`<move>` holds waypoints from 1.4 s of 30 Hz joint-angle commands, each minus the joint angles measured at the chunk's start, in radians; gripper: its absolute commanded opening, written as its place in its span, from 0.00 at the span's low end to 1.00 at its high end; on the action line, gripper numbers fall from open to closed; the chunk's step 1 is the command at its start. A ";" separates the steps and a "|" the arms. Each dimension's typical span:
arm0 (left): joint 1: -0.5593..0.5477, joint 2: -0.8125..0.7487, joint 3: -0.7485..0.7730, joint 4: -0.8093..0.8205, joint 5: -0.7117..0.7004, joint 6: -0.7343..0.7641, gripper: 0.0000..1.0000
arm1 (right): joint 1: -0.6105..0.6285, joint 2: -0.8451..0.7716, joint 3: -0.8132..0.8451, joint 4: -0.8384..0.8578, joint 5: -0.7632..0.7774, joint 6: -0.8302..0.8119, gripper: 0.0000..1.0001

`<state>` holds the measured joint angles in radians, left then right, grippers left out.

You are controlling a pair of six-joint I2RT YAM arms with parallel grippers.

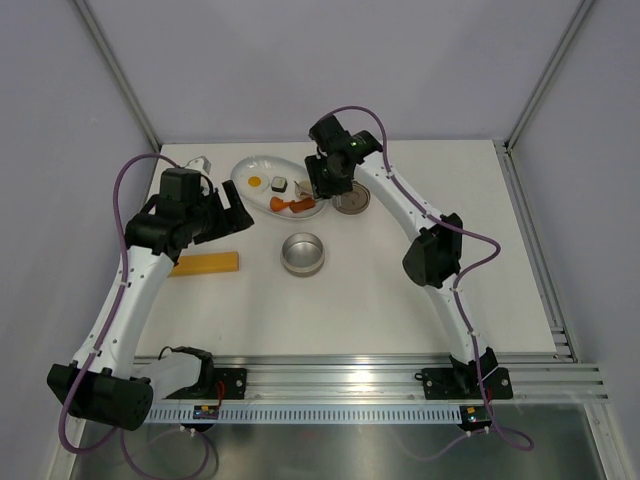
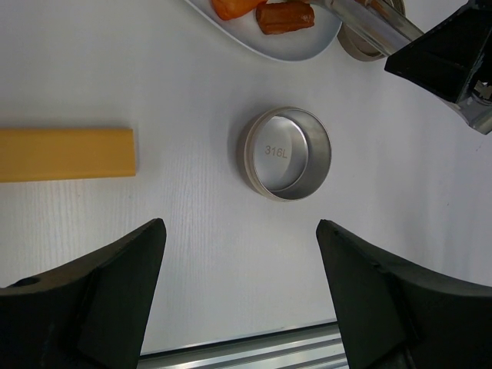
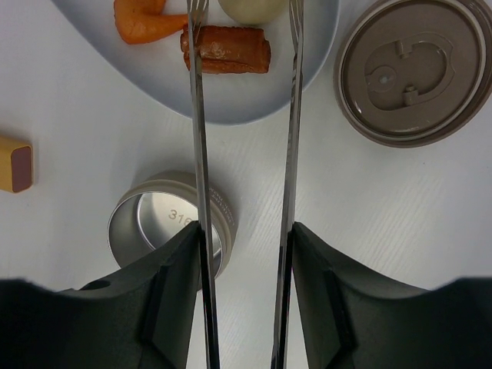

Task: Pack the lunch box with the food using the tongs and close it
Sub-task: Pick up the fake food from the plate, then place the fake food in the packing box.

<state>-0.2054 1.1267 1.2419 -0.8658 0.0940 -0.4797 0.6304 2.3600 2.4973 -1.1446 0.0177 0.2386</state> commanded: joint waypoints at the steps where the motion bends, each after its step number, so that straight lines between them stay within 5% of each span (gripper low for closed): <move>1: 0.004 -0.022 -0.009 0.036 0.004 0.004 0.84 | 0.015 0.012 0.043 0.034 0.010 -0.016 0.56; 13: 0.004 -0.028 -0.022 0.037 0.013 0.003 0.84 | 0.022 0.056 0.046 0.039 0.045 -0.015 0.59; 24: 0.006 -0.036 -0.024 0.033 0.010 0.006 0.84 | 0.023 -0.008 0.054 0.059 0.037 -0.002 0.32; 31: 0.006 -0.044 -0.025 0.025 0.003 0.003 0.84 | 0.023 -0.088 0.045 0.085 0.024 0.018 0.28; 42: 0.006 -0.058 -0.024 0.014 -0.011 -0.003 0.84 | 0.032 -0.401 -0.288 0.184 0.025 0.028 0.25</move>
<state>-0.2054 1.0920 1.2167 -0.8680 0.0933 -0.4797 0.6441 2.0846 2.2814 -1.0172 0.0422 0.2577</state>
